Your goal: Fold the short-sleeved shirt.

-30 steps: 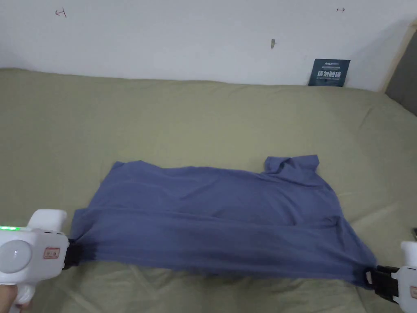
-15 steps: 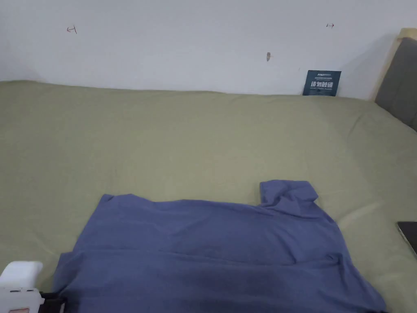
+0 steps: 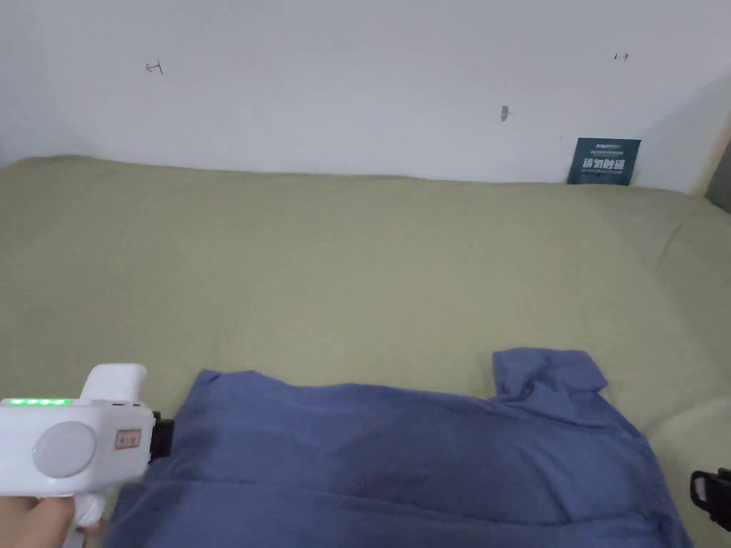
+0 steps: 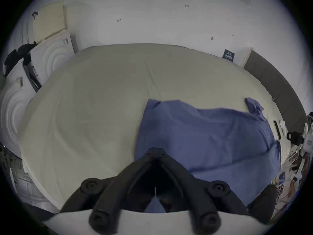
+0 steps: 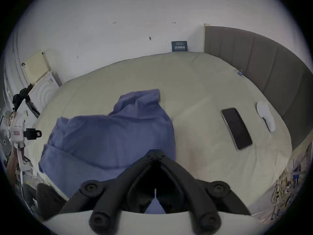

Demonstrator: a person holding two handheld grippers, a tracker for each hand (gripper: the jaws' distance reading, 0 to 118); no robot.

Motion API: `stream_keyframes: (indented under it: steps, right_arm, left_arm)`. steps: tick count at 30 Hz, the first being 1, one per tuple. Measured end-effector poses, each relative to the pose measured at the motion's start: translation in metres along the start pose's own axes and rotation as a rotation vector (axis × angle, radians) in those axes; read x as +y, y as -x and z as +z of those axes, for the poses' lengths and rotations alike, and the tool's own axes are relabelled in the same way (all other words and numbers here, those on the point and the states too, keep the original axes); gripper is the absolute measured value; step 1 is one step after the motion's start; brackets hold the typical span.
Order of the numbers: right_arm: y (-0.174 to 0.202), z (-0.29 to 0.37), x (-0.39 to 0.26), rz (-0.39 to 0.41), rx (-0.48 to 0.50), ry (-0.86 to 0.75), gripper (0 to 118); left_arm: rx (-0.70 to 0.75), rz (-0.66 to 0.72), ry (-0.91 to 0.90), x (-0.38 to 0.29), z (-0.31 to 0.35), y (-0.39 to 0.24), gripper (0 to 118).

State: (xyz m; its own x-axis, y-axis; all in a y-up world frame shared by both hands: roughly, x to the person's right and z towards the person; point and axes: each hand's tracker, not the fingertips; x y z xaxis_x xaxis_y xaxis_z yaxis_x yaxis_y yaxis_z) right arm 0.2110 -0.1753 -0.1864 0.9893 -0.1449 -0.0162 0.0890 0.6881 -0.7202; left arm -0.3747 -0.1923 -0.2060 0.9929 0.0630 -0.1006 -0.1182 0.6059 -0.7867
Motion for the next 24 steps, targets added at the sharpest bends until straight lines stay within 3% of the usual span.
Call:
stream_keyframes:
  steps: [2,3,4,7,8,9,13,15,17,18,19,20,21,22,23,24]
  right_arm:
    - [-0.001,-0.019,0.009,0.016,-0.005,-0.008,0]
    - [-0.002,-0.028,0.013,0.024,-0.009,-0.003,0]
    - [-0.003,-0.037,0.018,0.027,-0.015,0.001,0]
    - [-0.007,-0.061,0.027,0.034,-0.023,0.024,0]
    - [-0.009,-0.068,0.029,0.042,-0.026,0.030,0]
    - [-0.010,-0.073,0.030,0.049,-0.027,0.037,0]
    - [-0.012,-0.095,0.032,0.067,-0.041,0.073,0]
    - [-0.013,-0.104,0.034,0.070,-0.047,0.084,0]
    - [-0.015,-0.111,0.038,0.068,-0.047,0.096,0]
    - [-0.020,-0.118,0.041,0.060,-0.041,0.104,0]
    - [-0.022,-0.125,0.045,0.059,-0.037,0.114,5]
    - [-0.022,-0.130,0.048,0.063,-0.037,0.122,28]
    - [-0.023,-0.136,0.052,0.069,-0.030,0.138,79]
    - [-0.023,-0.147,0.054,0.084,-0.015,0.194,109]
    - [-0.024,-0.155,0.055,0.086,-0.014,0.210,118]
    - [-0.025,-0.162,0.057,0.093,-0.016,0.207,111]
  left_arm:
    - [-0.011,0.012,0.007,0.022,-0.034,0.010,4]
    - [-0.006,0.010,0.009,0.033,-0.048,0.006,27]
    - [0.009,0.001,0.012,0.044,-0.062,0.003,61]
    - [0.074,-0.025,0.050,0.066,-0.098,0.003,95]
    - [0.090,-0.027,0.048,0.070,-0.109,0.001,112]
    - [0.111,-0.039,0.051,0.072,-0.119,0.006,112]
    - [0.134,-0.055,0.148,0.075,-0.148,0.003,112]
    - [0.121,-0.051,0.181,0.073,-0.146,-0.002,106]
    - [0.069,-0.047,0.145,0.070,-0.133,-0.002,75]
    - [0.057,-0.046,0.136,0.070,-0.128,-0.006,46]
    - [0.075,-0.065,0.115,0.070,-0.124,-0.011,5]
    - [0.054,-0.071,0.109,0.070,-0.125,-0.013,2]
    - [0.068,-0.076,0.106,0.066,-0.124,-0.009,2]
    - [0.070,-0.084,0.112,0.064,-0.126,-0.009,2]
    - [0.069,-0.084,0.116,0.063,-0.128,-0.009,2]
    - [0.069,-0.083,0.116,0.062,-0.129,-0.008,2]
